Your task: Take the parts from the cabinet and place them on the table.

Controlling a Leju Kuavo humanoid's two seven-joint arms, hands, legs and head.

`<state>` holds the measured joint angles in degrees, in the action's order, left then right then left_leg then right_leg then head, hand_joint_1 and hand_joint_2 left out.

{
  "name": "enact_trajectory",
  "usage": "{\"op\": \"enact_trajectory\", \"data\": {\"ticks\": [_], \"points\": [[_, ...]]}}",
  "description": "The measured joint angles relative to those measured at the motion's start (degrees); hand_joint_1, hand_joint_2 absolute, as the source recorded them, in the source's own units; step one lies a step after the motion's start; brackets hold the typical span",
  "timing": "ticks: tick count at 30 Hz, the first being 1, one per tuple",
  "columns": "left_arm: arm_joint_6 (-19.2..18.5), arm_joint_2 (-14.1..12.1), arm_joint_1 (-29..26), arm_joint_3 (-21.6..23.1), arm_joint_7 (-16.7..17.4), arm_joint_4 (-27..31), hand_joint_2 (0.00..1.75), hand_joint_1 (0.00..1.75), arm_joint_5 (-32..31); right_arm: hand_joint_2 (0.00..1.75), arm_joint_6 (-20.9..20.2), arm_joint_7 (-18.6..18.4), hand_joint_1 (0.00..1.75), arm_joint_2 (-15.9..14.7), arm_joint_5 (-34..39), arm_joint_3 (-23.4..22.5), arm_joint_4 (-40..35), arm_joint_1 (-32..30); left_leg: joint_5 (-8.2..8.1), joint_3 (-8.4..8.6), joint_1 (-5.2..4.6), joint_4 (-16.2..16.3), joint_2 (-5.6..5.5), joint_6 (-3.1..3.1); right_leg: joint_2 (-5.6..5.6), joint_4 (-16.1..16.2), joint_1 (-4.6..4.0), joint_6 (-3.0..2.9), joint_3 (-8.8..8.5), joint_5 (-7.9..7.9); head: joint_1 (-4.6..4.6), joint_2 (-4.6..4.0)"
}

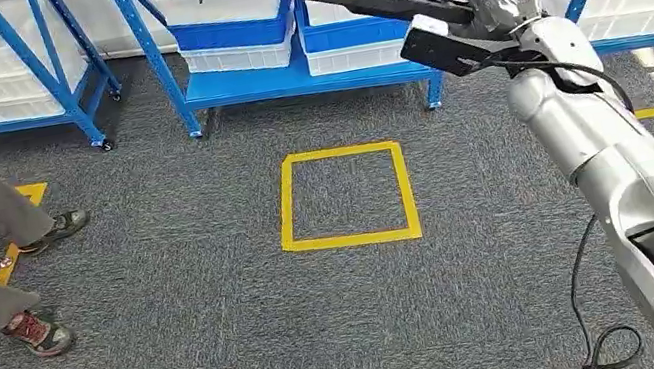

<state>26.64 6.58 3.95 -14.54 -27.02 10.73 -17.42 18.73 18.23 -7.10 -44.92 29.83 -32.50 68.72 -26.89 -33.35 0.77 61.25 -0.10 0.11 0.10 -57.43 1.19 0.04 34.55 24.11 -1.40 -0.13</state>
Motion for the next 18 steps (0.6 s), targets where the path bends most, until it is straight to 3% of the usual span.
{"op": "enact_trajectory", "data": {"ticks": [1,4,5,6,10,14,15,18], "points": [[0.0,-0.1,0.1,0.0,0.0,0.0,1.75,0.00,0.0,1.75,0.0,0.0,1.69,0.0,0.0,0.0,0.0,0.1,-0.80,1.90,-0.09,-3.0,-0.21,0.39,-0.06,0.0,-0.07,0.20,0.19,-0.12,0.02,0.00],[0.0,0.0,0.0,0.0,-0.2,0.0,1.75,0.00,-0.3,1.75,-0.1,-0.2,1.69,-0.1,0.0,0.0,0.0,0.5,-0.30,1.68,-0.63,-3.5,-0.06,1.15,-0.19,0.2,-0.43,1.35,0.48,-0.93,-0.04,0.00],[0.0,0.2,0.0,0.0,-0.2,0.0,1.75,0.00,-0.5,1.75,-0.3,-0.2,1.69,-0.3,-0.1,0.0,-0.1,0.5,0.01,1.55,-0.40,-3.9,-0.05,0.65,-0.20,0.0,-1.27,0.42,0.64,-0.41,0.37,0.00],[0.0,0.1,0.0,0.0,-0.2,0.0,1.75,0.00,-0.6,1.75,-0.3,-0.2,1.69,-0.4,0.0,0.0,-0.1,0.6,0.13,1.38,-0.68,-3.9,-0.04,0.84,-0.17,0.1,-0.98,0.12,0.93,-0.99,0.35,0.00],[0.2,0.1,0.0,0.0,-0.2,0.0,1.75,0.00,-0.7,1.75,-0.8,-0.3,1.69,-0.7,0.4,0.0,-0.2,0.6,0.85,0.53,-1.50,-3.9,-0.04,1.97,-0.22,0.6,-0.72,1.72,1.51,-1.99,0.48,0.00],[0.5,0.2,0.0,0.0,-0.3,0.0,1.75,0.00,-0.9,1.75,-1.1,-0.3,1.69,-0.8,1.2,-0.1,-0.2,0.6,1.24,0.11,-1.72,-3.8,-0.03,2.48,-0.22,0.9,-0.51,2.12,1.68,-2.55,0.46,0.00],[0.6,0.2,0.0,0.0,-0.3,0.0,1.75,0.00,-1.0,1.75,-1.1,-0.3,1.69,-0.8,1.3,-0.1,-0.2,0.6,1.23,-0.11,-2.00,-3.5,-0.05,2.59,-0.24,1.1,-0.19,2.63,1.64,-2.88,0.37,0.00],[0.8,0.2,0.0,-0.1,-0.3,0.0,1.75,0.00,-1.0,1.75,-1.0,-0.3,1.69,-0.8,1.6,-0.3,-0.5,0.6,1.49,-0.56,-1.95,-3.3,-0.07,2.96,-0.25,1.2,0.00,3.09,1.82,-3.19,0.37,0.00]]}}
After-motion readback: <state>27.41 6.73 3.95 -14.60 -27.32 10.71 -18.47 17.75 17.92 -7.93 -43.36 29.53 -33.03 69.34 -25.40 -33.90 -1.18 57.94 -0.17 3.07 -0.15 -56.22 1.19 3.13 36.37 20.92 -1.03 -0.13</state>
